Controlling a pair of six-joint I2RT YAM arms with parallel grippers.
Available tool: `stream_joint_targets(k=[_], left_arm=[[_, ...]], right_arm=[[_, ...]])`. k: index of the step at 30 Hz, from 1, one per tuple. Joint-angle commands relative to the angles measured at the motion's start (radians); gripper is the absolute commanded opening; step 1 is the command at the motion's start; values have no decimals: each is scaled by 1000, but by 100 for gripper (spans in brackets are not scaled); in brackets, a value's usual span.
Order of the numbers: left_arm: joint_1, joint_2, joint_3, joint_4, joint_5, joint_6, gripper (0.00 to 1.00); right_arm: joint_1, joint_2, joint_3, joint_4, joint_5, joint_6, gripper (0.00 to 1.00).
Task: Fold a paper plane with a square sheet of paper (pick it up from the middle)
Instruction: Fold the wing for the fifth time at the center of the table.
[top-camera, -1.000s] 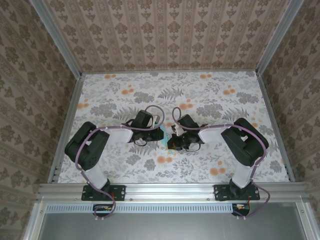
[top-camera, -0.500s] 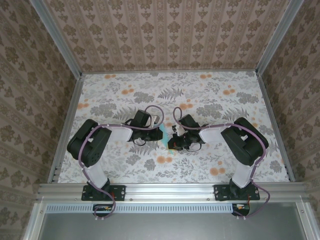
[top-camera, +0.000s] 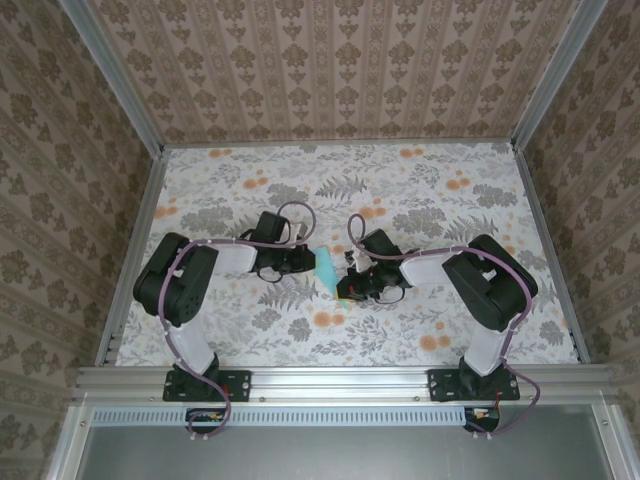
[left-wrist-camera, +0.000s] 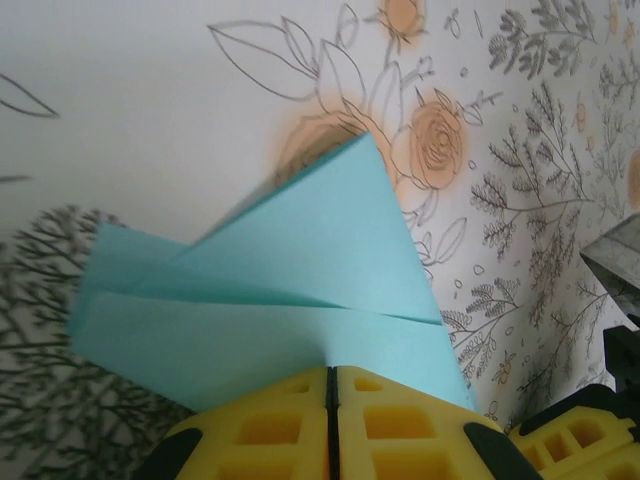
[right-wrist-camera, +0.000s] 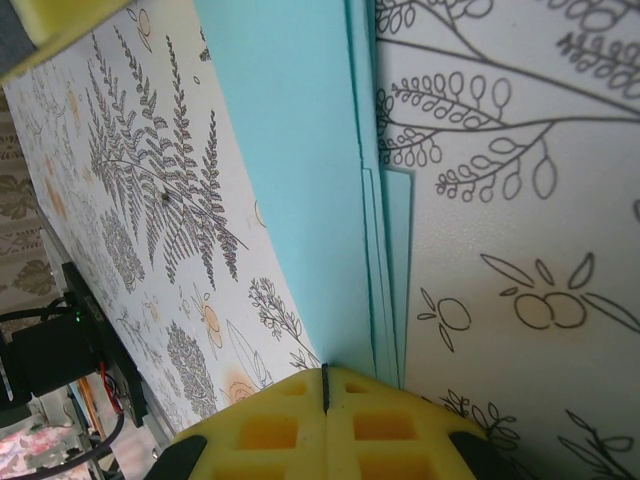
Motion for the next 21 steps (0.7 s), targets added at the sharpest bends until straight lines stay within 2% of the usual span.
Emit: stream_joint_targets(k=[1, 12, 21], left_arm=[[90, 44, 15, -54, -179, 56, 9], [137, 38, 36, -90, -188, 62, 12], [148, -162, 95, -304, -322, 67, 25]], right_arm=[[-2, 57, -85, -250, 60, -12, 1], [-1, 46, -92, -202, 35, 17, 1], [4, -77, 2, -145, 6, 65, 9]])
